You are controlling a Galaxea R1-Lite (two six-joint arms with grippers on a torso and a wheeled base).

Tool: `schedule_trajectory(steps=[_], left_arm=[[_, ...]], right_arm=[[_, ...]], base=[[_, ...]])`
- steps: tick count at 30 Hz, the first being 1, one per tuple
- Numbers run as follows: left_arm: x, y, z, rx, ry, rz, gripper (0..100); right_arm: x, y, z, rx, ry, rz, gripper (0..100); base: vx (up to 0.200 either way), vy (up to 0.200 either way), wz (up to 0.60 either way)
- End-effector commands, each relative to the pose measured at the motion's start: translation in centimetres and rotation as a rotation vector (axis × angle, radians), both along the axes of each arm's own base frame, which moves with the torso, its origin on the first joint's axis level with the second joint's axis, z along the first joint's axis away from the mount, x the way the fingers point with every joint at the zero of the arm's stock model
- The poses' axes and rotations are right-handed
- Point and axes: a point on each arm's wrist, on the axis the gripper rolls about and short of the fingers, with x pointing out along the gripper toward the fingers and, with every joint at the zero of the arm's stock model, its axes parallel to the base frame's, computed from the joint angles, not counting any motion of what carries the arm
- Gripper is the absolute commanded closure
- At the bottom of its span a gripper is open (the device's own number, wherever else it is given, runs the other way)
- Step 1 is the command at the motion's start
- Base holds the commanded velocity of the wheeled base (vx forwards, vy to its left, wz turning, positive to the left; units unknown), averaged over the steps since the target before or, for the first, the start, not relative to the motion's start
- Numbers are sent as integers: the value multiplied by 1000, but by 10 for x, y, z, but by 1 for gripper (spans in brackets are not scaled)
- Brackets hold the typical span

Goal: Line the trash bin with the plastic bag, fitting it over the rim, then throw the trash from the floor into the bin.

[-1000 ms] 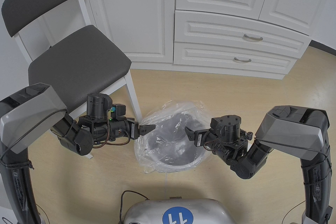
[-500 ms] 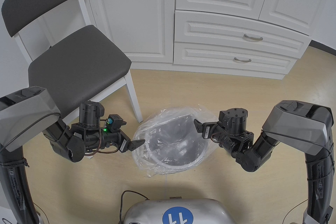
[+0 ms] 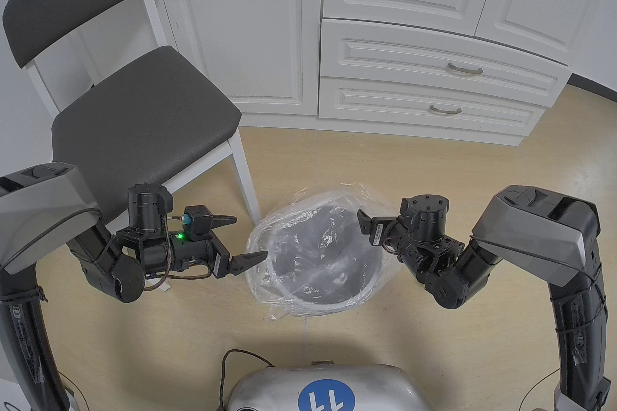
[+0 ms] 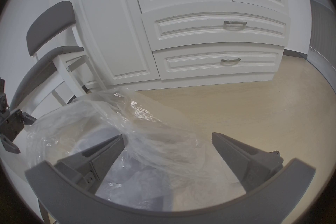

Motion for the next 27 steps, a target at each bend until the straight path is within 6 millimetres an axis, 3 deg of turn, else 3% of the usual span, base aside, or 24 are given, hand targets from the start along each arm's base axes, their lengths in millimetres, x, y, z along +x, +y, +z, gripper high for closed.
schedule_trajectory(steps=[1, 10, 15, 16, 18, 27], left_arm=[[6, -4, -3, 31, -13, 75, 0], [14, -73, -25, 74, 6, 310, 0], [29, -78, -33, 90, -17, 404, 0], [44, -79, -31, 71, -51, 489, 0], [52, -76, -26, 25, -56, 525, 0], [61, -61, -16, -19, -62, 565, 0]], right_arm=[[6, -2, -6, 7, -5, -17, 0], [13, -6, -1, 21, -31, -32, 0], [14, -8, -1, 22, -32, -37, 0], [19, -10, -2, 25, -39, -46, 0], [22, -11, -4, 27, -40, -51, 0], [36, -15, -14, 58, -50, -76, 0]], base=[[0, 0, 0], [0, 0, 0], [0, 0, 0], [0, 0, 0], [0, 0, 0], [0, 0, 0]])
